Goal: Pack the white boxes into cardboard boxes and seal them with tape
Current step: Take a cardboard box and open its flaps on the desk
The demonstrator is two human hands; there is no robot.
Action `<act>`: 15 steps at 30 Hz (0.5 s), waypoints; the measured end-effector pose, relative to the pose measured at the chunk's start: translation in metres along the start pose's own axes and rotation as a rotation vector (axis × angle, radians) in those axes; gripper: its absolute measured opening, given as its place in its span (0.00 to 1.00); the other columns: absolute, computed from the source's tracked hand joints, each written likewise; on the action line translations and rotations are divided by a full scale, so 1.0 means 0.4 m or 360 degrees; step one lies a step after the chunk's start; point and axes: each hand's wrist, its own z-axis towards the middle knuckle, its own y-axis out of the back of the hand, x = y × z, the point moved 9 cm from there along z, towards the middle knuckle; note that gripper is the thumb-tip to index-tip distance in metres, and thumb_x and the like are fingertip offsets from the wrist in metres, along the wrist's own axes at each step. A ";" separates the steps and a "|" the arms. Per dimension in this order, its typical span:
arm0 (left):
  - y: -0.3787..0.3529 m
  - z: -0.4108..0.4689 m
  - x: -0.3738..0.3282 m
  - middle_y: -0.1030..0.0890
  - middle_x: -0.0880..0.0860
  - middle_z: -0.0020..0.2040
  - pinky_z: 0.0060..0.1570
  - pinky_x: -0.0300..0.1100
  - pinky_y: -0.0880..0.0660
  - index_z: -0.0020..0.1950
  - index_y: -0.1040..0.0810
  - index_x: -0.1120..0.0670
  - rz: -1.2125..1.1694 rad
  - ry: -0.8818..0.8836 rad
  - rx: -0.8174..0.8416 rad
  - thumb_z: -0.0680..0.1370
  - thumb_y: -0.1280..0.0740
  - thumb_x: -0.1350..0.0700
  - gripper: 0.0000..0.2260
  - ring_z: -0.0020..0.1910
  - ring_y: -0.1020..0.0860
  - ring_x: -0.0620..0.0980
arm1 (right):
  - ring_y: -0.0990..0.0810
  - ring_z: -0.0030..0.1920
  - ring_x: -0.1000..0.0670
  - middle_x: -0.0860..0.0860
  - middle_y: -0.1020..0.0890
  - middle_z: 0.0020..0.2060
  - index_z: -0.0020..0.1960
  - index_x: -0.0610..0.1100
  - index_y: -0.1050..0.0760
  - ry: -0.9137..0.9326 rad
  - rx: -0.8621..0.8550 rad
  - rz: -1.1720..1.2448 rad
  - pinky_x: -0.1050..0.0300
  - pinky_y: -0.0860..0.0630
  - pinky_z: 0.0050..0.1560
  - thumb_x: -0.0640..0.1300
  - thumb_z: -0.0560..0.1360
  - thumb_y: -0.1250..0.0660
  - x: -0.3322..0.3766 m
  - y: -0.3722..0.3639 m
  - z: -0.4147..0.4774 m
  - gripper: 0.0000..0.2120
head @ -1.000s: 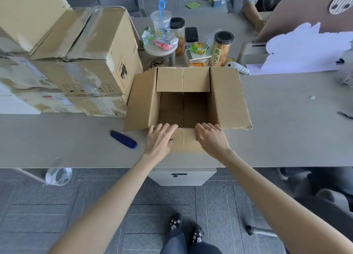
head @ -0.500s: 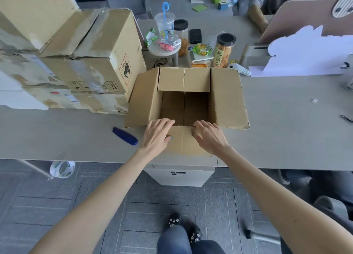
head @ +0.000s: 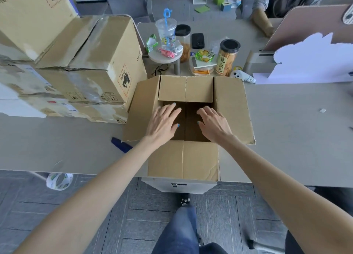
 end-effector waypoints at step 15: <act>-0.155 0.265 0.128 0.65 0.56 0.80 0.76 0.61 0.57 0.80 0.63 0.47 0.0193 -0.0037 0.0381 0.79 0.34 0.43 0.43 0.78 0.64 0.59 | 0.61 0.79 0.41 0.43 0.58 0.79 0.80 0.45 0.57 -0.0074 0.0178 -0.0407 0.43 0.58 0.78 0.40 0.71 0.30 -0.089 -0.076 0.281 0.48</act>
